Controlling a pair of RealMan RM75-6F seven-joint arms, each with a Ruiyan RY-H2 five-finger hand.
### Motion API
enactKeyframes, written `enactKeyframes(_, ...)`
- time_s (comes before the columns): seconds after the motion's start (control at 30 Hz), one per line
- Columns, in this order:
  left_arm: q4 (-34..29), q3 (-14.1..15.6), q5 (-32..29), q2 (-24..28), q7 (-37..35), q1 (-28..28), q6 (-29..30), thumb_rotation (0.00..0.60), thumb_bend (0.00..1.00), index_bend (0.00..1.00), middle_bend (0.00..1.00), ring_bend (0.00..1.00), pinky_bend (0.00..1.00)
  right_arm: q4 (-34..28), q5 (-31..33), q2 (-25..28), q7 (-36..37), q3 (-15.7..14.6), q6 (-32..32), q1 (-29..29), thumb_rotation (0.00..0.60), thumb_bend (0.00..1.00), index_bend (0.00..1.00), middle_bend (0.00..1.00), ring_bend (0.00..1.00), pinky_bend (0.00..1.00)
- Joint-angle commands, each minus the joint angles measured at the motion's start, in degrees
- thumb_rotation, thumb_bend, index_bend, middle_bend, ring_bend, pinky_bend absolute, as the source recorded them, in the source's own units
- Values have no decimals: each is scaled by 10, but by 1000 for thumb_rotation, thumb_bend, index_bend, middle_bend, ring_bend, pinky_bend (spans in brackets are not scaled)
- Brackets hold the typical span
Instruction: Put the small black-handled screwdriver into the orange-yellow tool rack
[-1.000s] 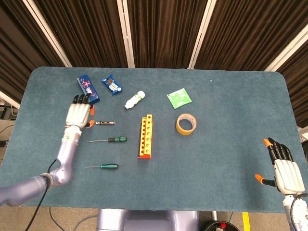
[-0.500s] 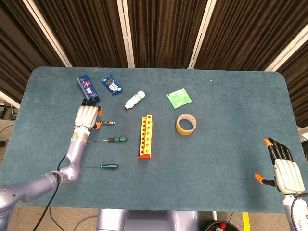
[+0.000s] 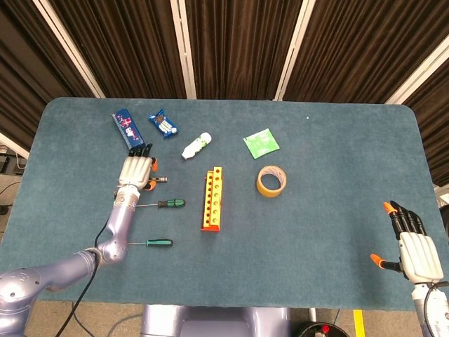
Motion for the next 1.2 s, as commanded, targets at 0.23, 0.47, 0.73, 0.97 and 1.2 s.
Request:
enactKeyframes(0.23, 21, -4, -10, -19, 0, -11, -8, 600, 281, 439, 0, 0, 0, -1, 0, 1, 1, 0, -1, 0, 600, 43, 4, 0, 0, 0)
enactKeyframes(0.47, 34, -7, -12, -32, -2, -19, -12, 600, 285, 442, 0, 0, 0, -2, 0, 0, 3, 0, -2, 1, 600, 44, 4, 0, 0, 0)
enactKeyframes(0.73, 39, -7, -16, -37, -2, -20, -15, 600, 297, 459, 0, 0, 0, -5, 3, 2, 3, 0, -3, 0, 600, 49, 5, 0, 0, 0)
enactKeyframes(0.97, 36, -6, -19, -39, -2, -19, -15, 600, 384, 508, 0, 0, 0, -6, 2, 2, 3, 0, 0, -1, 600, 49, 4, 0, 0, 0)
enactKeyframes(1.2, 21, -9, -14, -32, -11, -14, -4, 600, 441, 576, 2, 0, 0, -8, 3, 2, 4, 0, 1, -2, 600, 49, 4, 0, 0, 0)
